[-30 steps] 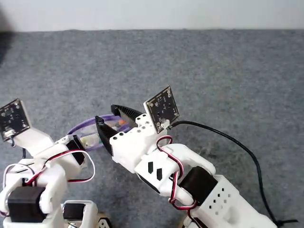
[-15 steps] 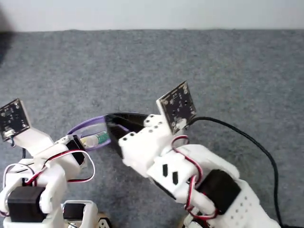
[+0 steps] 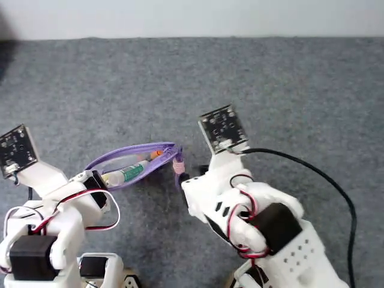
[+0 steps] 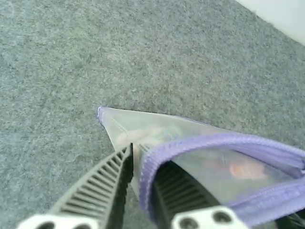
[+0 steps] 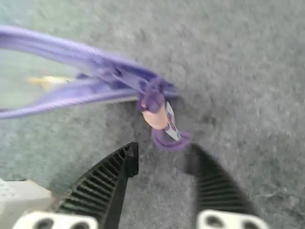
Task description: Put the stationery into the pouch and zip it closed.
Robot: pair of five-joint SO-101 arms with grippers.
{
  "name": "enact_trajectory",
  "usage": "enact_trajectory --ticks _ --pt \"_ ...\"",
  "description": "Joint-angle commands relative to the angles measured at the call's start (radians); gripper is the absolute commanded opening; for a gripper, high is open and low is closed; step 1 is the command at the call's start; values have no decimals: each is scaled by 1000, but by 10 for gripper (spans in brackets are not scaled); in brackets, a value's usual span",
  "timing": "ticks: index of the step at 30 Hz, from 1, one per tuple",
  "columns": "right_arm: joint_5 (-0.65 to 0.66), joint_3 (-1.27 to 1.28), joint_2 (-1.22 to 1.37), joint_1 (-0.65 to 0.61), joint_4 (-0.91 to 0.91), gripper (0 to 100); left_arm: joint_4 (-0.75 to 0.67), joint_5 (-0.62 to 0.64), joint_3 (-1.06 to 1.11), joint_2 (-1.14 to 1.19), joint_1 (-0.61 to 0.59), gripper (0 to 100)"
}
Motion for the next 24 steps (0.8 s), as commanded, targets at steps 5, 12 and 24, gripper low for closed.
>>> enact_trajectory --ticks 5,12,24 --pt "91 190 -18 13 -254 236 -23 12 1 0 -6 12" --pt "218 339 -16 24 -479 214 -23 12 -2 0 -6 12" --pt "258 339 -19 73 -542 213 -23 12 1 0 -6 12"
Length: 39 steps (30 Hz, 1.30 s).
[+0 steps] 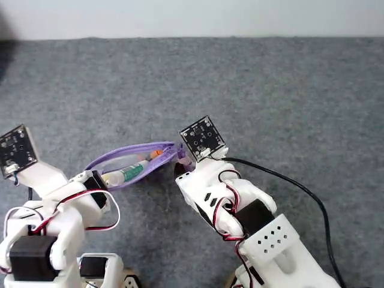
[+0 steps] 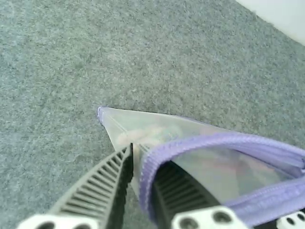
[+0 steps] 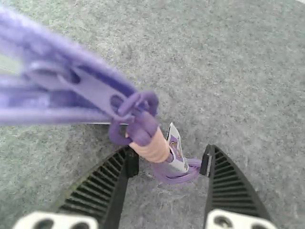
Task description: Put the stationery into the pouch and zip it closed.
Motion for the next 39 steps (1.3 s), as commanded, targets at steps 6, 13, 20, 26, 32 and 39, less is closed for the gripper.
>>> enact_trajectory --ticks 6,13,20,26,32,39 --pt "11 -61 -21 -54 -18 213 -23 12 -2 0 -6 12" --pt "21 -64 -21 -59 -19 212 -23 12 -1 0 -6 12" --pt "71 -109 -21 -79 -16 212 -23 12 -1 0 -6 12" --pt "66 -109 -21 -81 -16 193 -23 12 -1 0 -6 12" --pt "68 -104 -19 -81 -19 41 -21 12 -1 0 -6 12" --pt "71 -104 -19 -74 -8 32 -23 12 -1 0 -6 12"
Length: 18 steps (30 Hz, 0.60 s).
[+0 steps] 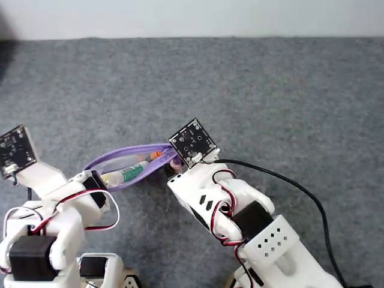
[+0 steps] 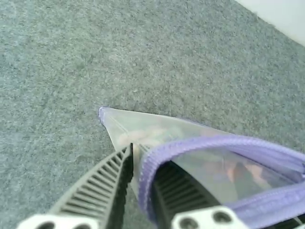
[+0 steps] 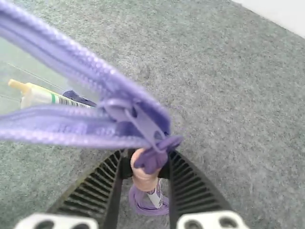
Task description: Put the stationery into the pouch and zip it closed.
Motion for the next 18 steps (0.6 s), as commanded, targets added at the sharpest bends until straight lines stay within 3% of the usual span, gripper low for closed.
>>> enact_trajectory --ticks 1,11,15,18 --pt "11 -44 -21 -4 -8 30 -23 12 -1 0 -3 12" --pt "12 -143 -82 70 61 7 -3 8 -47 -2 8 12" --pt "12 -201 -85 116 54 7 35 6 -133 0 100 14" --pt "17 -212 -85 128 -10 7 49 6 -168 0 170 73"
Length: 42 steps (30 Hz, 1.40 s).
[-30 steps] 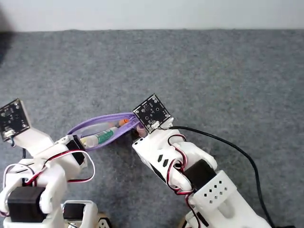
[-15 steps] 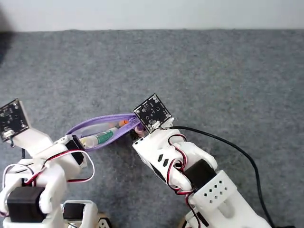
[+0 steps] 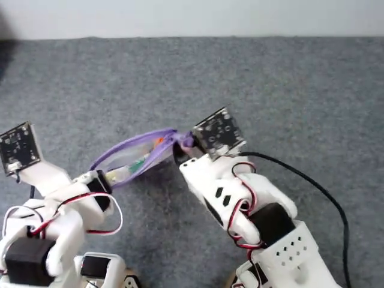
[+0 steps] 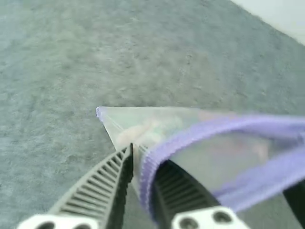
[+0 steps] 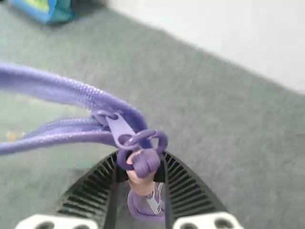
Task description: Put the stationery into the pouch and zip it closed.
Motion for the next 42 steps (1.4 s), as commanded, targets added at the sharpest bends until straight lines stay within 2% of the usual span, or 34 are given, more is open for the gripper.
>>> enact_trajectory --ticks 1,5,7,14,18,24,28,31,35,39,42 --pt "37 -61 -21 19 -70 7 18 2 -91 -17 78 109" --pt "123 -61 -19 19 -140 7 18 2 -153 -41 153 266" --pt "153 -61 -19 19 -150 7 18 2 -166 -51 186 298" --pt "178 -64 -21 27 -151 7 18 2 -211 -109 236 298" --pt "262 -64 -28 48 -203 7 17 0 -259 -155 227 288" --pt "305 -64 -28 64 -205 7 -14 0 -300 -227 226 146" --pt "305 -64 -27 64 -203 7 -51 -17 -289 -256 91 66" --pt "305 -64 -30 65 -202 7 -95 -117 -243 -259 -58 11" --pt "301 -64 -30 99 -163 7 -190 -150 -122 -256 -218 14" --pt "299 -64 -30 140 -166 7 -292 -126 82 -256 -233 14" --pt "299 -64 -31 143 -170 7 -359 -112 214 -256 -167 14"
